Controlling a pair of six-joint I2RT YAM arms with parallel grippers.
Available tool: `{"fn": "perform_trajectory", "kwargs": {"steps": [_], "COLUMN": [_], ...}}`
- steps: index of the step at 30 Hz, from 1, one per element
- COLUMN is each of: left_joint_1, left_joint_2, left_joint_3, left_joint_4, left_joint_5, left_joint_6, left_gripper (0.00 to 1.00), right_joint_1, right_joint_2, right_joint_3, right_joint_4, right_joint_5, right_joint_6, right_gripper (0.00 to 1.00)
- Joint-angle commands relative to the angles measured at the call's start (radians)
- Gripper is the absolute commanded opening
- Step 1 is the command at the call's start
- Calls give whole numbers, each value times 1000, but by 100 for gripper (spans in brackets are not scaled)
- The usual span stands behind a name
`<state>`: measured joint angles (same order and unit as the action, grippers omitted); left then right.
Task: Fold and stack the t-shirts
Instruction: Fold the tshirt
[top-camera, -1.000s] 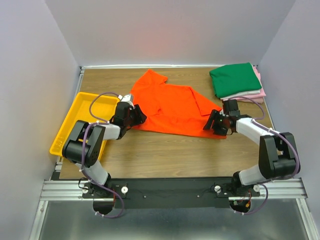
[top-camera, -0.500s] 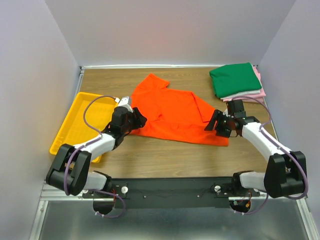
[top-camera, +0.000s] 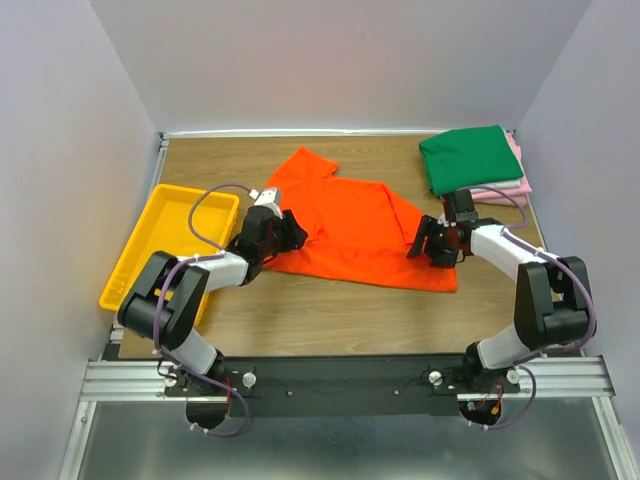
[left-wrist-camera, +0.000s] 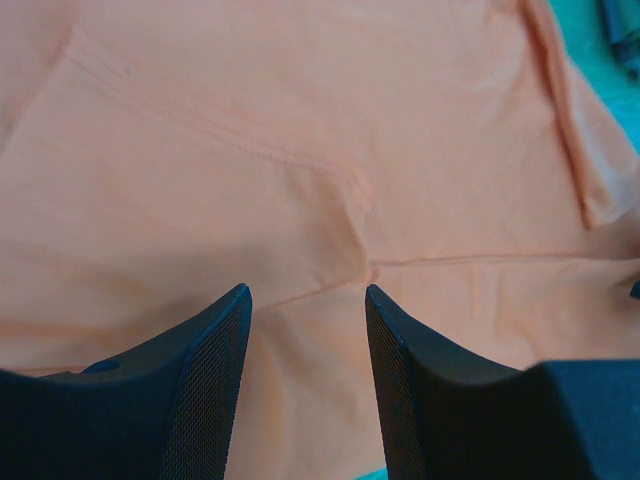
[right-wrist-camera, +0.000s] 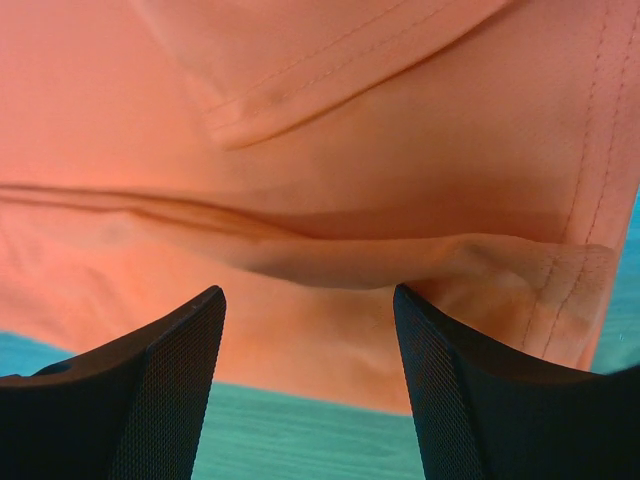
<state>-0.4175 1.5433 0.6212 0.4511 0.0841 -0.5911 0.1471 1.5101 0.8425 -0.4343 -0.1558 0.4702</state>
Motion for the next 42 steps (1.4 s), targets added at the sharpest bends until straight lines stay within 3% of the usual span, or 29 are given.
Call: {"fn": "perform_trajectory", "kwargs": {"steps": [1,14,19,26,32,37,42], "left_joint_1": [-35,-162,-231,-270,-267,-254,-239], "left_joint_2": [58,0,-72,-256,-334,-296,-264], "left_joint_3": [-20,-187,-228,-198,-109,-32,9], "left_joint_4": [81,23,-14,-165,-256,-296,-298], "left_joint_5": [14,-167,-195,-257,-305,-317,-305], "left_joint_6": [13,-99,-156,-161,-105,-65,-52], "left_gripper": [57,57,57,58,60,61,61], "right_joint_1": [3,3,3,5,5,8,14], "right_joint_2": [42,-90,-161,-244,-150,-8,45], "right_joint_3": [-2,-187,-171,4,99,122,115], "right_joint_4": [37,-18,-69,-119,-110,-55,-23], "right_joint_5": [58,61,73,48,79,91,96], "right_joint_6": [-24,74,90,13,-45,-65,-77], "right_gripper": [75,75,75,72,69,58,55]}}
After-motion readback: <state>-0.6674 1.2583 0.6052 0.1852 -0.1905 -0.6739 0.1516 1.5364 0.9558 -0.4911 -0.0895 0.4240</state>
